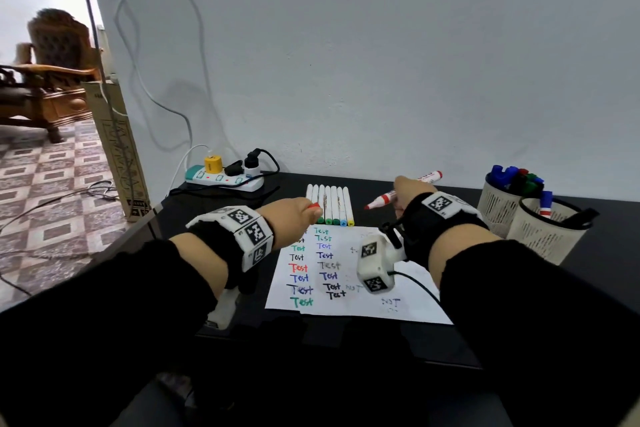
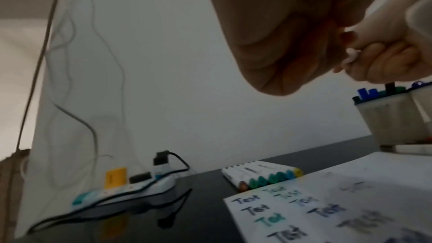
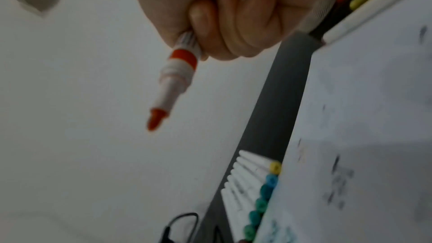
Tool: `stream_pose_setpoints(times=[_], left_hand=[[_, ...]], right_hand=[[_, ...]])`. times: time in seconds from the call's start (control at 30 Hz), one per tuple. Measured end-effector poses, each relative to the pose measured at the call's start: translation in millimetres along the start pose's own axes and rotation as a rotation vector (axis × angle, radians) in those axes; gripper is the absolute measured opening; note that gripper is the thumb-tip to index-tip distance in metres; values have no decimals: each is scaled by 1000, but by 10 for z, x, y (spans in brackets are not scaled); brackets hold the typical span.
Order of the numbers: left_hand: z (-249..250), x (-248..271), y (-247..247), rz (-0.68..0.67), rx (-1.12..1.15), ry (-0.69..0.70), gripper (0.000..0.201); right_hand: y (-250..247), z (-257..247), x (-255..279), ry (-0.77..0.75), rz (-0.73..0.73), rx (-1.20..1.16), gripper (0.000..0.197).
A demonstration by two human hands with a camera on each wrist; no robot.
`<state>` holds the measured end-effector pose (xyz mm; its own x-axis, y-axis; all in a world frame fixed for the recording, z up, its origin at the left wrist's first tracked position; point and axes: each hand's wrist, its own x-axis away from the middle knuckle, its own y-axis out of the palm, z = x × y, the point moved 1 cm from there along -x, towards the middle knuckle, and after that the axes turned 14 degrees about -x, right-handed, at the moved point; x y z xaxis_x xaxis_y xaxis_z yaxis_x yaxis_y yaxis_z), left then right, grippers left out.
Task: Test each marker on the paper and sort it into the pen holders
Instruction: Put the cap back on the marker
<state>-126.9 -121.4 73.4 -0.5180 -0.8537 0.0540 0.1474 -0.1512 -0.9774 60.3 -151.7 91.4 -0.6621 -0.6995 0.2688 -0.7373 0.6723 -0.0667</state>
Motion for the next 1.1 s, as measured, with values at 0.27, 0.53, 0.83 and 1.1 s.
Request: stream_pose_setpoints(times=[0.27, 0.53, 0.83, 1.1], left_hand=[[-36, -123, 140, -27, 22, -12, 39], [-103, -128, 375, 39, 34, -114, 36], [-166, -238, 558, 95, 56, -193, 40], [-184, -251, 570, 86, 60, -206, 35]], right_hand=[[20, 230, -63, 34, -152, -48, 36], [-96, 737, -106, 147, -95, -88, 24], [8, 1127, 52, 159, -105, -25, 21], [104, 1157, 87, 137, -172, 131, 21]])
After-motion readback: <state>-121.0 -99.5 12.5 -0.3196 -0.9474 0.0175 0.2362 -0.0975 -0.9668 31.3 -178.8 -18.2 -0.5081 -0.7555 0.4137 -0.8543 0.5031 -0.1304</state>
